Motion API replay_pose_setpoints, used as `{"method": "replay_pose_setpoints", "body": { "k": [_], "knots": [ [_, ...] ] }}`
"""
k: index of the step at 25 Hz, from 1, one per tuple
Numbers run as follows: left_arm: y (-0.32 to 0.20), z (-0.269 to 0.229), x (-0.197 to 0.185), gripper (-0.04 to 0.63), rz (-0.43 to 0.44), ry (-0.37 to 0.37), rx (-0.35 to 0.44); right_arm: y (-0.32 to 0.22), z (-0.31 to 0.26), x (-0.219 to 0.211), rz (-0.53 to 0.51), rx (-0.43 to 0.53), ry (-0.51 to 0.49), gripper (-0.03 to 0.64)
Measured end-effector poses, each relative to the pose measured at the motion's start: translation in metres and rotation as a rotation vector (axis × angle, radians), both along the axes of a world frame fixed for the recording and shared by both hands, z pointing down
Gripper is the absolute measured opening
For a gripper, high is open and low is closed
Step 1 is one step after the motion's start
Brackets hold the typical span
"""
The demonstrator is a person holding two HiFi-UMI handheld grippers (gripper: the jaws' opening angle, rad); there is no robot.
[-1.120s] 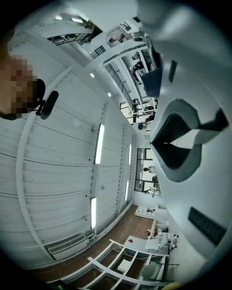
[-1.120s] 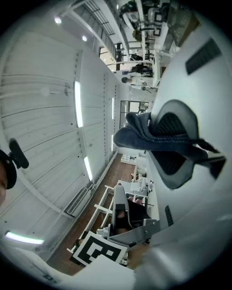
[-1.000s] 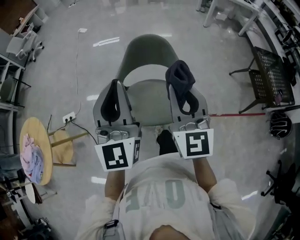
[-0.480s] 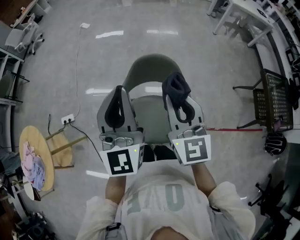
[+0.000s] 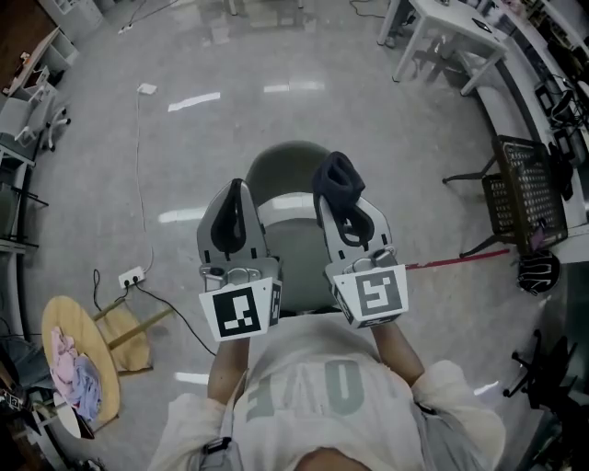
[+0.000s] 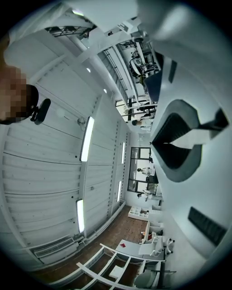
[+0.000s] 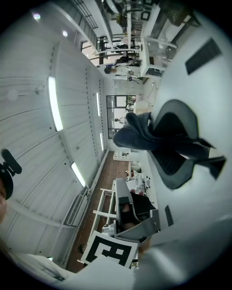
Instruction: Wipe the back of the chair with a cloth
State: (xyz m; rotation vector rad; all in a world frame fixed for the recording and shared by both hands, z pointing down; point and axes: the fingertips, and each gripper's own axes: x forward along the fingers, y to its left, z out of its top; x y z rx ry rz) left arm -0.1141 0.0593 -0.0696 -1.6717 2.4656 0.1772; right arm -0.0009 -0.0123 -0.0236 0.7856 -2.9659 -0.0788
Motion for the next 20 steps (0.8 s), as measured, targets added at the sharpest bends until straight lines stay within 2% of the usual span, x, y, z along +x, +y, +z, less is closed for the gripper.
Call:
{"method": "replay_pose_setpoints", "body": {
  "k": [2, 6, 9, 13, 20],
  "knots": [
    [-0.005, 0.005, -0.003, 0.017, 0.010, 0.006, -0.010, -0.003, 0.004, -0.008, -0.007, 0.002, 0.003, 0.058],
    [-0.030, 0.036, -0.022, 0.017, 0.015, -0.007, -0.065, -0.021, 0.024, -0.038, -0.052, -0.071, -0.027, 0.058],
    [-0.045, 0.092, -0.055, 0.017, -0.014, 0.011, -0.089, -0.037, 0.071, -0.071, -0.076, -0.060, 0.017, 0.058],
    [-0.054, 0.165, -0.091, 0.017, -0.043, 0.043, -0.097, -0.041, 0.132, -0.122, -0.129, -0.123, -0.064, 0.057],
    [-0.067, 0.267, -0.108, 0.017, -0.059, 0.067, -0.103, -0.052, 0.235, -0.173, -0.187, -0.162, -0.056, 0.057]
  ]
}}
